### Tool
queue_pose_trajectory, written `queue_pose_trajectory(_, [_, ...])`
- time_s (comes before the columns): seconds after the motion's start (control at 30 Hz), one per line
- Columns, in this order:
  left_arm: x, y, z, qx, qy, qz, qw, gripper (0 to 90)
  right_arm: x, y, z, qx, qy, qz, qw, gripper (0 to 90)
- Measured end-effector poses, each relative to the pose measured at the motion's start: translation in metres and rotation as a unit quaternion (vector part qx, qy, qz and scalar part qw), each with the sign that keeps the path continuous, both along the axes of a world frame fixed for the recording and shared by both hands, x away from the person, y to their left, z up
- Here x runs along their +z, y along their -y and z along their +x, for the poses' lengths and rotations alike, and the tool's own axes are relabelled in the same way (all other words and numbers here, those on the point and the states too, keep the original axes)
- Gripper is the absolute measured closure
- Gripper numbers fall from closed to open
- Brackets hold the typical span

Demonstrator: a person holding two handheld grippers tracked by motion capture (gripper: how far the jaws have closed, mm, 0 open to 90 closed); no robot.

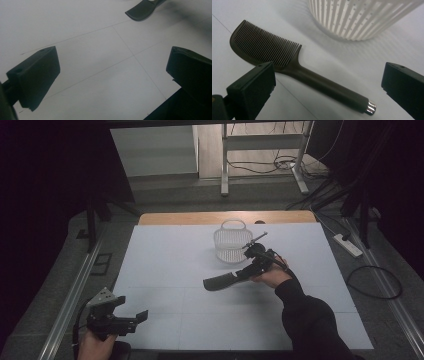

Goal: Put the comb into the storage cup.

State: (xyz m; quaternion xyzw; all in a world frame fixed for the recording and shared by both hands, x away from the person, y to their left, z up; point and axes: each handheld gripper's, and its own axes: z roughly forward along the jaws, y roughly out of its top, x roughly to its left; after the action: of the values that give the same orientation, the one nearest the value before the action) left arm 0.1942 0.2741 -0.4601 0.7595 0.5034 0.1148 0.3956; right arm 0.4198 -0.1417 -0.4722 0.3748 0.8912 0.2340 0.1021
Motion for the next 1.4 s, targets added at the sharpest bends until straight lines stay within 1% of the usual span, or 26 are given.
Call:
queue_pose_trajectory(0.07, [0.000, 0.000, 0.000, 0.000, 0.000, 0.000, 1.0000, 0.0, -0.001, -0.002, 0.002, 0.000, -0.004, 0.001, 1.0000, 0.0])
queue_pose_trajectory(0.13, [0.000, 0.000, 0.000, 0.000, 0.000, 0.000, 1.0000, 0.0, -0.003, -0.004, 0.003, -0.001, -0.008, -0.006, 1.0000, 0.0])
queue_pose_trajectory(0.17, [0.000, 0.000, 0.000, -0.001, 0.000, 0.000, 1.0000, 0.0, -0.003, -0.004, 0.004, -0.001, -0.008, -0.007, 0.9999, 1.2])
queue_pose_trajectory(0.23, [0.000, 0.000, 0.000, -0.001, 0.000, 0.000, 1.0000, 0.0, -0.004, -0.004, 0.005, 0.003, -0.006, -0.005, 1.0000, 6.4])
queue_pose_trajectory(0.3, [0.000, 0.000, 0.000, -0.002, 0.000, 0.000, 1.0000, 0.0, -0.003, -0.005, 0.005, 0.010, -0.005, -0.001, 0.9999, 18.0])
queue_pose_trajectory(0.4, [0.000, 0.000, 0.000, -0.002, 0.000, 0.000, 1.0000, 0.0, -0.002, -0.005, 0.005, 0.022, 0.000, 0.004, 0.9998, 39.3])
queue_pose_trajectory(0.43, [0.000, 0.000, 0.000, -0.001, 0.000, 0.000, 1.0000, 0.0, -0.002, -0.005, 0.005, 0.028, 0.000, 0.005, 0.9996, 44.6])
queue_pose_trajectory(0.47, [0.000, 0.000, 0.000, -0.002, 0.000, 0.000, 1.0000, 0.0, -0.001, -0.005, 0.005, 0.035, -0.001, 0.007, 0.9994, 51.4])
queue_pose_trajectory(0.5, [0.000, 0.000, 0.000, -0.002, 0.000, 0.000, 1.0000, 0.0, -0.001, -0.005, 0.005, 0.043, -0.003, 0.010, 0.9990, 55.8])
queue_pose_trajectory(0.6, [0.000, 0.000, 0.000, -0.002, 0.000, 0.000, 1.0000, 0.0, -0.001, -0.007, 0.007, 0.055, -0.014, 0.017, 0.9983, 73.8])
queue_pose_trajectory(0.7, [0.000, 0.000, 0.000, -0.003, 0.000, 0.001, 1.0000, 0.0, -0.002, -0.007, 0.009, 0.059, -0.021, 0.020, 0.9978, 88.7])
queue_pose_trajectory(0.77, [0.000, 0.000, 0.000, -0.003, 0.000, 0.001, 1.0000, 0.0, -0.003, -0.006, 0.011, 0.057, -0.018, 0.018, 0.9981, 89.4])
queue_pose_trajectory(0.8, [0.000, 0.000, 0.000, -0.003, 0.000, 0.001, 1.0000, 0.0, -0.004, -0.006, 0.011, 0.057, -0.014, 0.012, 0.9982, 89.3])
queue_pose_trajectory(0.83, [0.000, 0.000, 0.000, -0.003, 0.000, 0.001, 1.0000, 0.0, -0.004, -0.006, 0.012, 0.057, -0.008, 0.006, 0.9983, 89.3])
queue_pose_trajectory(0.87, [0.000, 0.000, 0.000, -0.003, 0.000, 0.001, 1.0000, 0.0, -0.005, -0.007, 0.011, 0.057, 0.002, 0.000, 0.9984, 89.3])
queue_pose_trajectory(0.9, [0.000, 0.000, 0.000, -0.003, -0.001, 0.001, 1.0000, 0.0, -0.005, -0.007, 0.011, 0.056, 0.006, -0.002, 0.9984, 89.3])
queue_pose_trajectory(1.0, [0.000, 0.001, 0.000, -0.003, -0.001, 0.002, 1.0000, 0.0, -0.009, -0.008, 0.013, 0.051, 0.007, -0.003, 0.9986, 89.3])
queue_pose_trajectory(1.2, [0.000, 0.001, 0.001, -0.004, -0.002, 0.002, 1.0000, 0.0, -0.021, -0.008, 0.018, 0.045, -0.007, -0.013, 0.9989, 89.3])
queue_pose_trajectory(1.4, [0.000, 0.001, 0.001, -0.005, -0.003, 0.002, 1.0000, 0.0, -0.031, -0.005, 0.022, 0.040, -0.012, -0.024, 0.9989, 89.3])
